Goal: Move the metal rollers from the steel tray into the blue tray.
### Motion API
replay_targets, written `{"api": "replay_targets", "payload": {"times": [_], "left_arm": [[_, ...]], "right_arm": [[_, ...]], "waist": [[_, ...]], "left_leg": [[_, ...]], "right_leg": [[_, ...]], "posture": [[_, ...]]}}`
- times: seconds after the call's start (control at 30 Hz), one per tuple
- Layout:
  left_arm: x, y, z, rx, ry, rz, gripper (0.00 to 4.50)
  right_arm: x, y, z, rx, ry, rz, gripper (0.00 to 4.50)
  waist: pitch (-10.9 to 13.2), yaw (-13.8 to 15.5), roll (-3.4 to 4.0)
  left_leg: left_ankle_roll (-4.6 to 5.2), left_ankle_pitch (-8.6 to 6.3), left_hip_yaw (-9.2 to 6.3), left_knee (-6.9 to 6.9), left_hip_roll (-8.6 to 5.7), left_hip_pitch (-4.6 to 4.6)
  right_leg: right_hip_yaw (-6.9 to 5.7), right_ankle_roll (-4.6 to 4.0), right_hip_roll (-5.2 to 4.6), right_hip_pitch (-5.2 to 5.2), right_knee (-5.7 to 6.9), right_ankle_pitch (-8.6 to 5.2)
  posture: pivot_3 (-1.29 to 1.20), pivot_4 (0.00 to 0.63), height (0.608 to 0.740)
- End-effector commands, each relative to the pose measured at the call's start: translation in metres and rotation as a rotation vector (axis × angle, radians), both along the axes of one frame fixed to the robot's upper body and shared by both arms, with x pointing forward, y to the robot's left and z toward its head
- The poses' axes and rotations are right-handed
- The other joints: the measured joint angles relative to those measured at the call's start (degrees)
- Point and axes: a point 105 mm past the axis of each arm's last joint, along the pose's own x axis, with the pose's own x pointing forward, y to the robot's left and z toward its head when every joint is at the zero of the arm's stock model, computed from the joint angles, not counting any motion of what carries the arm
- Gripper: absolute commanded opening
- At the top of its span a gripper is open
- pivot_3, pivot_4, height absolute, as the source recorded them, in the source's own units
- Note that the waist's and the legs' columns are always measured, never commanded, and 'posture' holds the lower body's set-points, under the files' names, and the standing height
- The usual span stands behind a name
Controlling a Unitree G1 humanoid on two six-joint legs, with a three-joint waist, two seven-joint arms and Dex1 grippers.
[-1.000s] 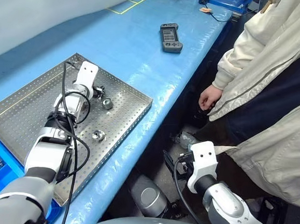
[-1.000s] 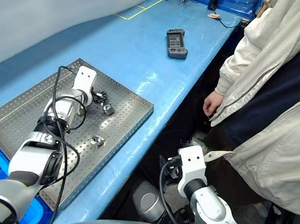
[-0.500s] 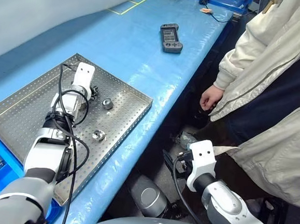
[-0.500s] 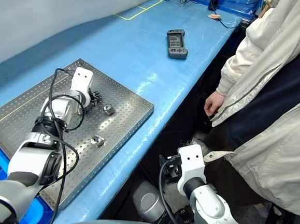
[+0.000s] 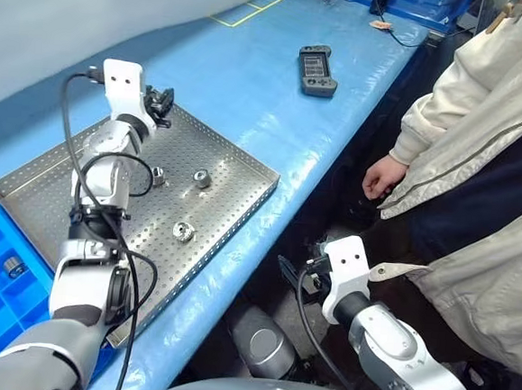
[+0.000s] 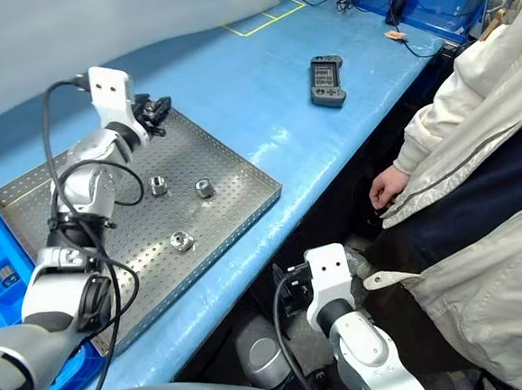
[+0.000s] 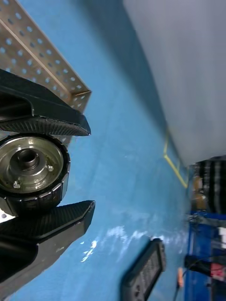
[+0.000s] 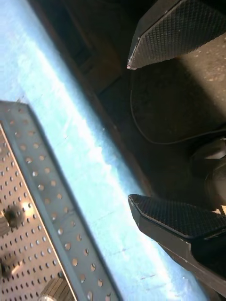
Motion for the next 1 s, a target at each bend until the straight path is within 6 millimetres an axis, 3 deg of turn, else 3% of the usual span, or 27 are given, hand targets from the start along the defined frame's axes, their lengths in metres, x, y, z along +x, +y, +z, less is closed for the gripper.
{"api": "replay_targets", "payload": {"times": [0.03, 0.3, 0.57, 0.8, 1.0], "left_arm": [[-0.024, 0.012, 0.037, 0.033, -0.246, 0.069, 1.89], [-0.073, 0.035, 0.033, 0.039, -0.353, 0.195, 1.89], [-0.13, 0.059, -0.014, 0.097, -0.135, 0.339, 1.89], [-0.177, 0.079, -0.038, 0.097, -0.003, 0.548, 1.89], [-0.212, 0.079, -0.051, 0.057, 0.071, 0.648, 1.89]], "right_arm": [[0.005, 0.009, 0.009, 0.021, -0.039, 0.067, 4.5], [0.028, 0.035, 0.023, 0.014, -0.137, 0.225, 4.5], [0.034, 0.068, 0.026, 0.037, -0.15, 0.436, 4.5], [0.034, 0.085, 0.025, 0.042, -0.15, 0.562, 4.5], [0.035, 0.106, 0.03, 0.059, -0.17, 0.698, 4.5]], "waist": [[0.0, 1.2, 0.0], [0.0, 8.1, 0.0], [-0.1, 17.3, 0.07], [-0.1, 25.5, 0.16], [-0.2, 32.2, 0.25]], "left_leg": [[0.0, 0.0, 0.01, 0.02, 0.0, 0.0], [0.0, 0.0, -0.05, 0.08, 0.02, -0.03], [-0.05, 0.01, -0.25, 0.07, 0.03, -0.51], [-0.21, -0.02, -0.62, 0.07, 0.05, -0.87], [-0.49, 0.08, -1.05, 0.06, 0.1, -0.84]], "right_leg": [[0.0, -0.01, 0.0, 0.0, 0.01, 0.01], [-0.02, -0.21, 0.07, -0.04, -0.05, 0.12], [-0.23, -0.96, 0.09, -0.86, -0.09, 0.51], [-0.77, -1.3, -0.02, -1.15, -0.16, 0.39], [-1.32, -1.68, 0.12, -1.02, -0.11, 0.28]], "posture": [[-0.58, 0.15, 0.74], [-0.41, 0.15, 0.74], [-0.24, 0.15, 0.74], [-0.11, 0.15, 0.74], [0.02, 0.15, 0.74]]}}
